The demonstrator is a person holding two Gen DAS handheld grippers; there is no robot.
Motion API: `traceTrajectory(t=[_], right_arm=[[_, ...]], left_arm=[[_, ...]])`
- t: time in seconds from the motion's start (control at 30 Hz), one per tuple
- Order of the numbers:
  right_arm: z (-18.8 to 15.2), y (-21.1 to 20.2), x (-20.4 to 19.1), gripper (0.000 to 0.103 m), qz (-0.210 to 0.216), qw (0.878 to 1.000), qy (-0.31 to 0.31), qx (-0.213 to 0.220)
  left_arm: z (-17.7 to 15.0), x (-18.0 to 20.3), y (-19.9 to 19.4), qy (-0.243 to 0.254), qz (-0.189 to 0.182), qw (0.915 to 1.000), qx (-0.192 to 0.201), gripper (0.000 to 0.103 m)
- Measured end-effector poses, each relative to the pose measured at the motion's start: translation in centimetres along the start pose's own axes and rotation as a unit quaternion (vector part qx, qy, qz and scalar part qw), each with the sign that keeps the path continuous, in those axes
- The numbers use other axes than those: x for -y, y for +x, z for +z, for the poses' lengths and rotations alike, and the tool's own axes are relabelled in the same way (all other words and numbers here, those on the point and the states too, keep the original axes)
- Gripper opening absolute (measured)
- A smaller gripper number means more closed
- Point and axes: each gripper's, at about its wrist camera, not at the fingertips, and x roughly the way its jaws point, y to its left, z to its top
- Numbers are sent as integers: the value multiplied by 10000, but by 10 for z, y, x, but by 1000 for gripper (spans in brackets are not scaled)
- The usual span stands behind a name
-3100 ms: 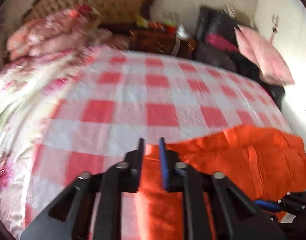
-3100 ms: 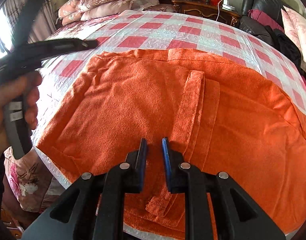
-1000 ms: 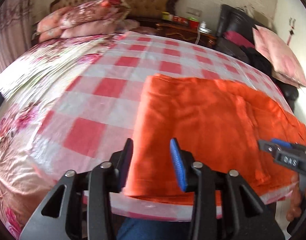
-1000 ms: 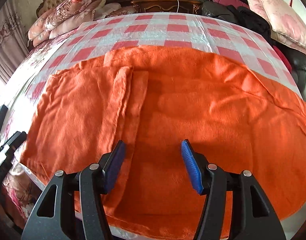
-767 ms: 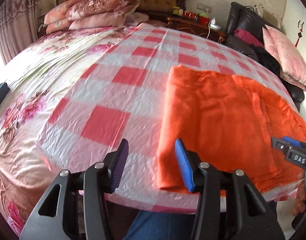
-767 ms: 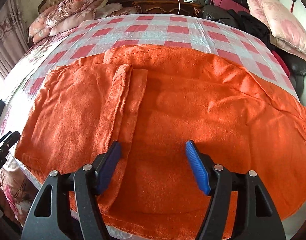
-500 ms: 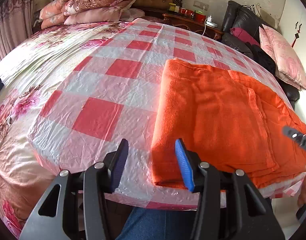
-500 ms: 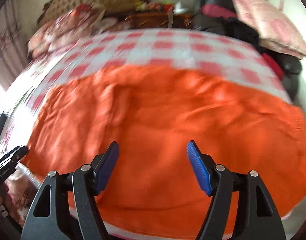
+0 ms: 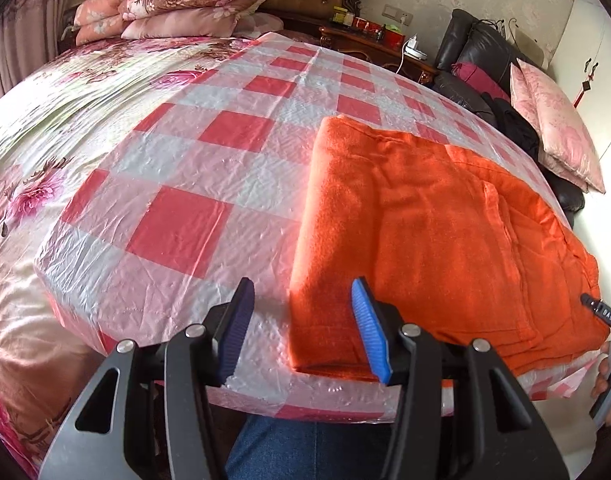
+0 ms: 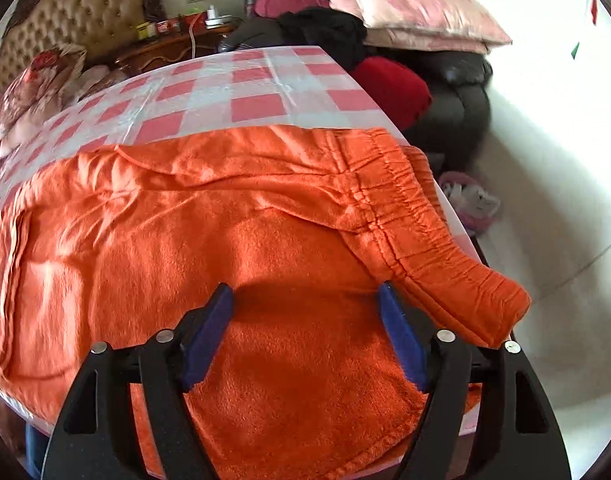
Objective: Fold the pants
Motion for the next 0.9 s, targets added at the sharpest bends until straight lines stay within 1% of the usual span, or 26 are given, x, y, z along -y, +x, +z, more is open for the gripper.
traceTrajectory(t=[0.1,0.17,0.23,0.27,0.33,0.4,0.43,0.5,0.57,0.63,0.7,0.77,0.83,0.87,0.9], right_arm=[[-5,0,-3,75,-65,9999,-102,117],[-4,-2,-4,76,-120,9998,-100,101],[-1,-8,-8,76,-329,9994,-80,67],[0,-16,-14,76,-338,9992,-128,141],[2,-31,-31,76,-52,9994,-264,231],[2,-47,-68,76,446,9967,-610,282],[2,-52,-83,76,588,9949,-767,301],[-2,-64,-125,76,944,9886,-1131,324],[-6,-70,-165,75,1352,9807,-1396,233],[-11,-75,-202,73,1593,9738,-1613,158],[-15,-79,-228,68,1693,9688,-1804,171],[-20,-81,-246,66,1698,9654,-1973,183],[-23,-75,-259,62,1658,9650,-2033,39],[-24,-72,-262,59,1634,9651,-2045,-27],[-27,-69,-265,54,1579,9655,-2068,-103]], left_arm=[[-1,-2,-1,-5,-24,10000,-6,51],[-3,-4,-3,-9,-35,10000,-4,51],[-4,-5,-4,7,-49,10000,9,52],[-5,-5,-4,4,-71,10000,16,52],[-6,-6,-5,-19,-136,9999,32,52],[-7,-6,-6,-51,-239,9997,34,52],[-7,-7,-7,-66,-297,9995,32,52],[-9,-7,-7,-90,-404,9991,33,52],[-10,-8,-8,-133,-507,9986,22,52],[-11,-11,-10,-198,-616,9979,10,52],[-14,-13,-11,-260,-742,9969,-8,52],[-16,-14,-13,-333,-874,9956,-26,51],[-18,-14,-14,-367,-1047,9938,-60,50],[-19,-14,-14,-392,-1129,9928,-86,47],[-20,-15,-13,-490,-1288,9904,-143,43]])
